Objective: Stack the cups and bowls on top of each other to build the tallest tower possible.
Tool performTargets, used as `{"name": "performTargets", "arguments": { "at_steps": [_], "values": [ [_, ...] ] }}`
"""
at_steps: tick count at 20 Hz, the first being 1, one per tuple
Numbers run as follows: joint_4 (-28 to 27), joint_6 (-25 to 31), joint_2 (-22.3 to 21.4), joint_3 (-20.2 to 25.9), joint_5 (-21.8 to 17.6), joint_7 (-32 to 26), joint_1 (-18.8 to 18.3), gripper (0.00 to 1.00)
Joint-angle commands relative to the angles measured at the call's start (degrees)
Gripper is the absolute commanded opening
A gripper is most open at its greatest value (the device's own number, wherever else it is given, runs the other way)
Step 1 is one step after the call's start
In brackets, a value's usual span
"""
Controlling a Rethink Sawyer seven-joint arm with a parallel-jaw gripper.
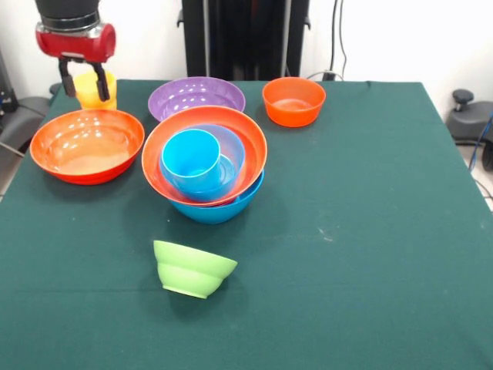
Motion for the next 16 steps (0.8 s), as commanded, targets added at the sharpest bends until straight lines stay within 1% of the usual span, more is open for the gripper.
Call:
{"name": "performTargets", "arguments": {
  "at_steps": [1, 3, 8, 13, 16],
  "values": [
    [-2.7, -2.3, 6.1, 6.5, -8.8, -13.7, -0.2, 1.00],
    [-2.8, -3.9, 6.7, 6.0, -10.6, -11.4, 0.8, 1.00],
    [-3.2, -6.0, 7.7, 5.1, -13.3, -7.7, 2.4, 1.00],
    [-6.2, -10.0, 11.6, 2.4, -17.2, -3.9, 5.1, 1.00],
    [-7.6, -11.6, 13.5, 1.5, -18.5, -2.5, 6.0, 1.00]
  ]
}}
